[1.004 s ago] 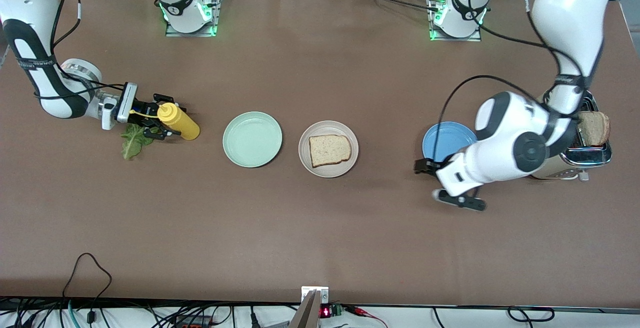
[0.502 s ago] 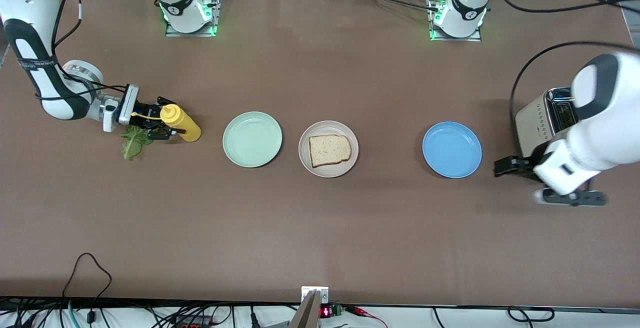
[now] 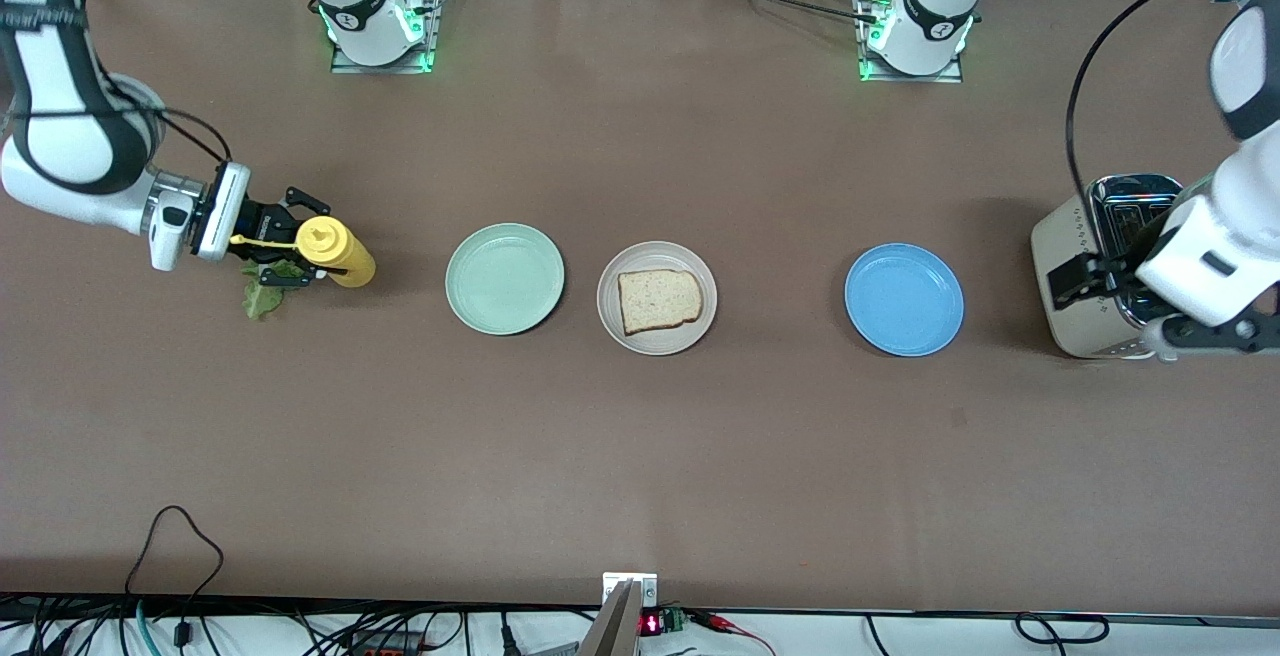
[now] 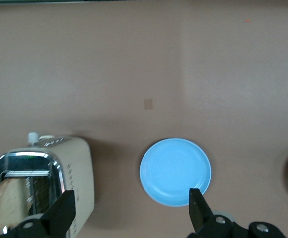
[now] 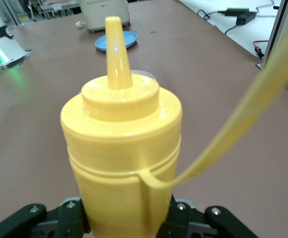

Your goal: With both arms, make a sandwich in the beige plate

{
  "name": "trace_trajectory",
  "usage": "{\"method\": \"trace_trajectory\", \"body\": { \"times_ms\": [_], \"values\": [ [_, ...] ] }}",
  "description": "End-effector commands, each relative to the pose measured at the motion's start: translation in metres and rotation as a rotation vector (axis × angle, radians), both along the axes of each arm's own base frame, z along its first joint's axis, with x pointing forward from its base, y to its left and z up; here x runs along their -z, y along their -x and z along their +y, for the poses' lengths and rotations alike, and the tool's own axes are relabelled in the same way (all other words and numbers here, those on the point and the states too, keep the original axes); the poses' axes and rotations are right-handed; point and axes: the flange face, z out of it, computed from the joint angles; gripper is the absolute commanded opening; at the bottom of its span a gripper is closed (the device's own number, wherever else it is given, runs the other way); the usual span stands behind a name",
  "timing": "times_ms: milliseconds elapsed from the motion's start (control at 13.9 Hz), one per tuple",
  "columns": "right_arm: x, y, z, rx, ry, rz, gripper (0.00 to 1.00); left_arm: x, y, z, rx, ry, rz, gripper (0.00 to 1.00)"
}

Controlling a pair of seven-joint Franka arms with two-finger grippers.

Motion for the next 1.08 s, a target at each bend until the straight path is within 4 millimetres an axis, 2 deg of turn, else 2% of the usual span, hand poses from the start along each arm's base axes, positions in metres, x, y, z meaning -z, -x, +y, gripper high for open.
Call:
{"method": "trace_trajectory", "body": {
  "times_ms": [0, 143, 287, 574, 861, 1004],
  "values": [
    [-0.038, 0.004, 0.049, 0.048, 0.088, 0.048, 0.0, -0.001, 0.03, 0.022, -0.006, 0.028, 0.026, 1.0],
    [-0.061, -0.001, 0.096, 0.081, 0.156, 0.081, 0.0, 0.007, 0.038, 0.035, -0.029, 0.074, 0.038, 1.0],
    [-0.087, -0.008, 0.144, 0.081, 0.266, 0.084, 0.0, 0.009, 0.039, 0.036, -0.028, 0.075, 0.032, 1.0],
    [-0.112, -0.006, 0.213, 0.174, 0.535, 0.109, 0.0, 0.014, 0.057, 0.032, -0.021, 0.063, 0.014, 1.0],
    [-0.1, 0.002, 0.305, 0.204, 0.701, 0.091, 0.0, 0.019, 0.055, 0.033, -0.029, 0.059, 0.003, 1.0],
    [-0.083, 0.011, 0.347, 0.224, 0.783, 0.063, 0.0, 0.022, 0.053, 0.033, -0.018, 0.056, 0.011, 1.0]
  ]
}}
